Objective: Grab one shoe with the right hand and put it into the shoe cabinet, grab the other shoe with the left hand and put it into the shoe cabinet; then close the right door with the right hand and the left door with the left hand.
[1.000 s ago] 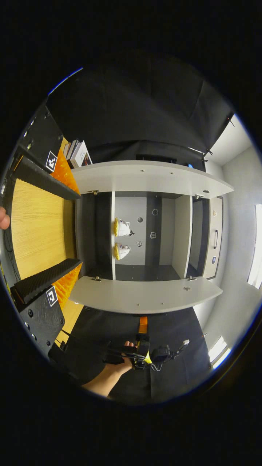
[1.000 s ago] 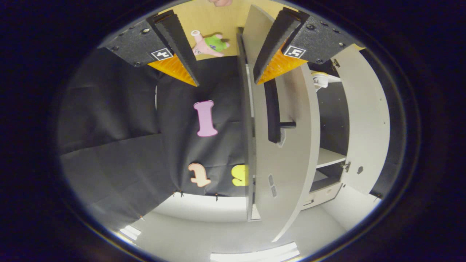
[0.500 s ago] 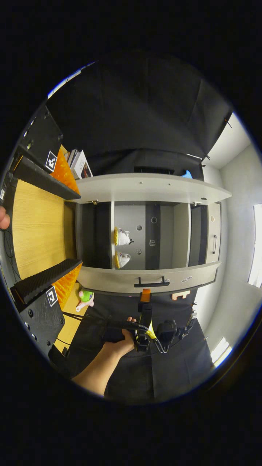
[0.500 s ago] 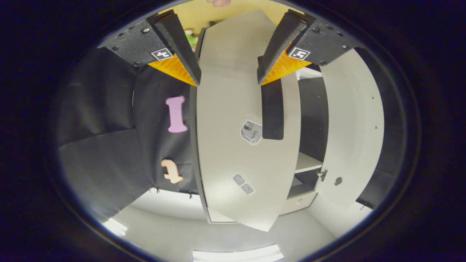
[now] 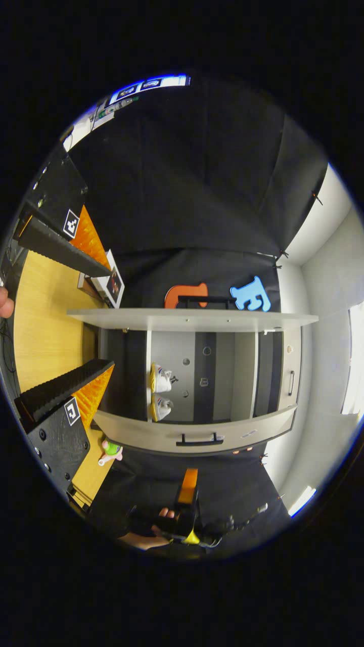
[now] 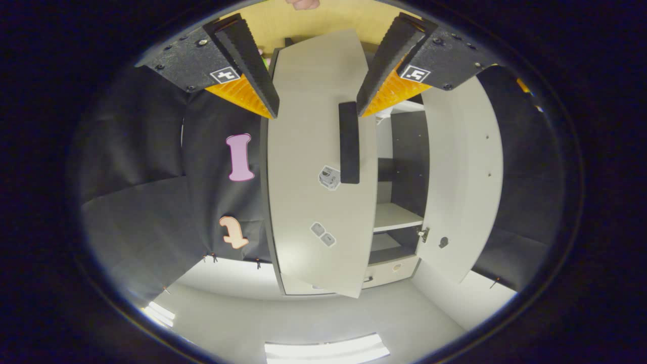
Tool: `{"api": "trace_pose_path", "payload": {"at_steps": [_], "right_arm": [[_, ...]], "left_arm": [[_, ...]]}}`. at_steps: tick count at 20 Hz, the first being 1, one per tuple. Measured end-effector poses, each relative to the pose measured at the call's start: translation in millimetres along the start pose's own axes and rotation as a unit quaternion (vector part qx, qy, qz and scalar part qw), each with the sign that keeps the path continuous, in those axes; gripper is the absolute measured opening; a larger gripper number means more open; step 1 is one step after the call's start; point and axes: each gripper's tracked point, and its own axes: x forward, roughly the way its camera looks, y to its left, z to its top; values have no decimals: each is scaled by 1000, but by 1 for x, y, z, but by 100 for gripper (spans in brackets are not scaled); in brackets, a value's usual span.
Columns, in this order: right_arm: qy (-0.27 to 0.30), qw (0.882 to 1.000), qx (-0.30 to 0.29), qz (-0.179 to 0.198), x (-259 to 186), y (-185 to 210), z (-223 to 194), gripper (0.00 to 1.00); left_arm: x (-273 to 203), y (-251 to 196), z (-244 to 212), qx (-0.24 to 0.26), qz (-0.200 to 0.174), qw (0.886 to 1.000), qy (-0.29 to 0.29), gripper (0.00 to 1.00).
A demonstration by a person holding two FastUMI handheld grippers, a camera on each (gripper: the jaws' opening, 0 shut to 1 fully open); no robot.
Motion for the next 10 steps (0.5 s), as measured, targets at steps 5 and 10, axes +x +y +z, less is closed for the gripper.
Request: {"api": "trace_pose_path", "payload": {"at_steps": [5, 10], "right_arm": [[47, 999, -9, -8, -92, -5, -37, 100], [60, 998, -13, -9, -125, -10, -42, 100]], "left_arm": [[53, 48, 38, 19, 31, 999, -24, 96], [131, 83, 78, 11, 25, 999, -33, 95]]}}
